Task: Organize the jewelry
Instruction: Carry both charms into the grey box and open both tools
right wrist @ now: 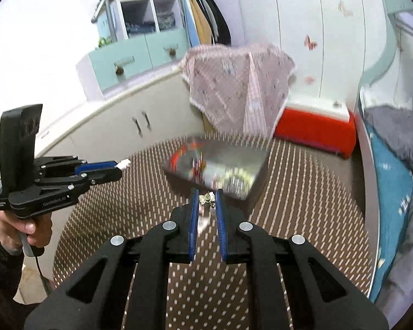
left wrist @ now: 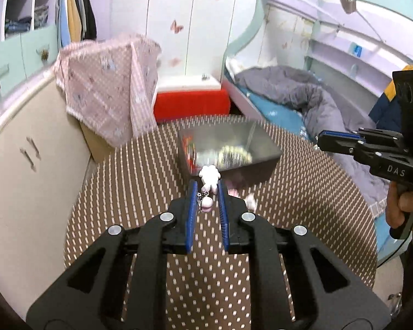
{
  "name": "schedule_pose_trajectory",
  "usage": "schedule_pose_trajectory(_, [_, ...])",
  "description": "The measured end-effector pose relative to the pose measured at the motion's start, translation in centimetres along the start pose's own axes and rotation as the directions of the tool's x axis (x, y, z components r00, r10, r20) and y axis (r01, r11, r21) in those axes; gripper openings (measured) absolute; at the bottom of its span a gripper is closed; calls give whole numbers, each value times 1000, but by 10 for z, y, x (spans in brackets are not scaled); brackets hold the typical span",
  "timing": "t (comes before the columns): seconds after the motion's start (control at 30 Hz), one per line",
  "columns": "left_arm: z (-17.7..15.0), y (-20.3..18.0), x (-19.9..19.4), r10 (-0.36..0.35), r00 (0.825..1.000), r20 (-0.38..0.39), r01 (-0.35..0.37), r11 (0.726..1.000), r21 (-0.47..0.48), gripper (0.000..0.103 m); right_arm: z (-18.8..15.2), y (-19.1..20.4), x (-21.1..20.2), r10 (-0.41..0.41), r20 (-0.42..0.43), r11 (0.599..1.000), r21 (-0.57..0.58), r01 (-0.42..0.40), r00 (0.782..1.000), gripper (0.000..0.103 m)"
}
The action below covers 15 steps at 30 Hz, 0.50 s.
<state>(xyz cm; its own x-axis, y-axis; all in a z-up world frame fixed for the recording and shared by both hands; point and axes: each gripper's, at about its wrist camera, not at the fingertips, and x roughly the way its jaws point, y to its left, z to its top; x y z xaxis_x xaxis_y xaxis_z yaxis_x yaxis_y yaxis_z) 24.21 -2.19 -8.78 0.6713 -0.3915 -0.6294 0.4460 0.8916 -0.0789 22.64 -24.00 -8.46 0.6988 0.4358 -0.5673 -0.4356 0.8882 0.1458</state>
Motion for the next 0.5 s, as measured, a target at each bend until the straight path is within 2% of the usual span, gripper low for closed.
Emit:
schedule_pose_trajectory(0.17, [32,-2,-1,-2,999,54,1,1000,18,15,41,-3,-10,0,73,999,-38,3,997,11])
schedule_pose_trajectory(0.5, [73,-9,21,-61,996,63,62,998,-1,15,77,-21,0,21,94,1000,5,-21,995,11])
